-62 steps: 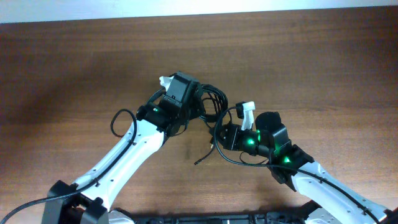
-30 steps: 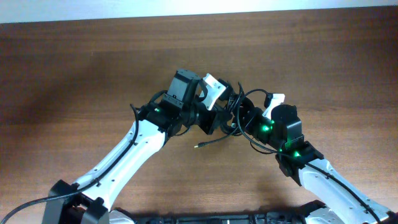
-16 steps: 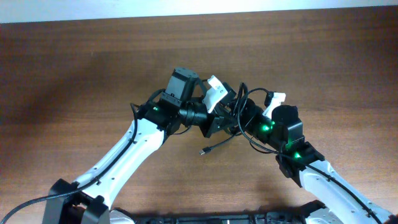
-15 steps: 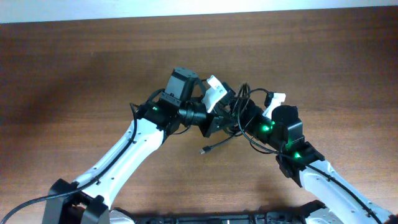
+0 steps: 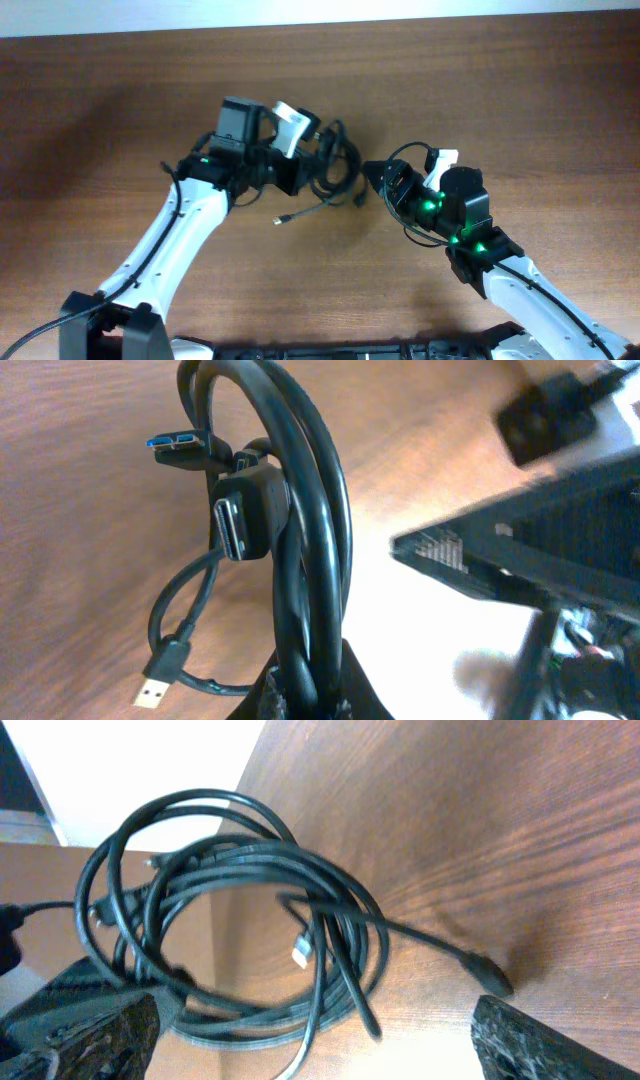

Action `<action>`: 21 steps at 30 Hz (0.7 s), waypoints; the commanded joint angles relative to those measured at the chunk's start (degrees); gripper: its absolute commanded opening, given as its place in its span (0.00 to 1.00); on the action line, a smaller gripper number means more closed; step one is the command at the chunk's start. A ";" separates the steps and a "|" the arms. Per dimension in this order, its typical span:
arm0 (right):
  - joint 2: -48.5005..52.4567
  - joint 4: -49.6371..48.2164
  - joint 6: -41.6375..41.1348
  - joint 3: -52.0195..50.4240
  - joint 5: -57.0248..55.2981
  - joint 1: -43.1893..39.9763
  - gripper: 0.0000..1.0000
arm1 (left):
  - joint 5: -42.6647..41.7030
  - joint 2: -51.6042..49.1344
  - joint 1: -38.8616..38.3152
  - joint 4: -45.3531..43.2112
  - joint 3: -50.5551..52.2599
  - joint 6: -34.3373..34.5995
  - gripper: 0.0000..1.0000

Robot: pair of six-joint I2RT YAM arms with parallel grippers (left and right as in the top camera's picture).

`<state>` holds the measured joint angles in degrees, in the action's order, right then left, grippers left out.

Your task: Untangle cables

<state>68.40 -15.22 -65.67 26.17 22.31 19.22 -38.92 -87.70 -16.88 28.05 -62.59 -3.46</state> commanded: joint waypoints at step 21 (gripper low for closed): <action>-0.44 -0.17 0.24 -0.13 1.27 17.97 0.60 | 24.57 1.57 -7.82 -2.51 -0.90 54.84 0.00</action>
<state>68.40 -15.16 -65.89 26.13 26.04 35.77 -18.76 -87.68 -23.27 26.44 -62.59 49.74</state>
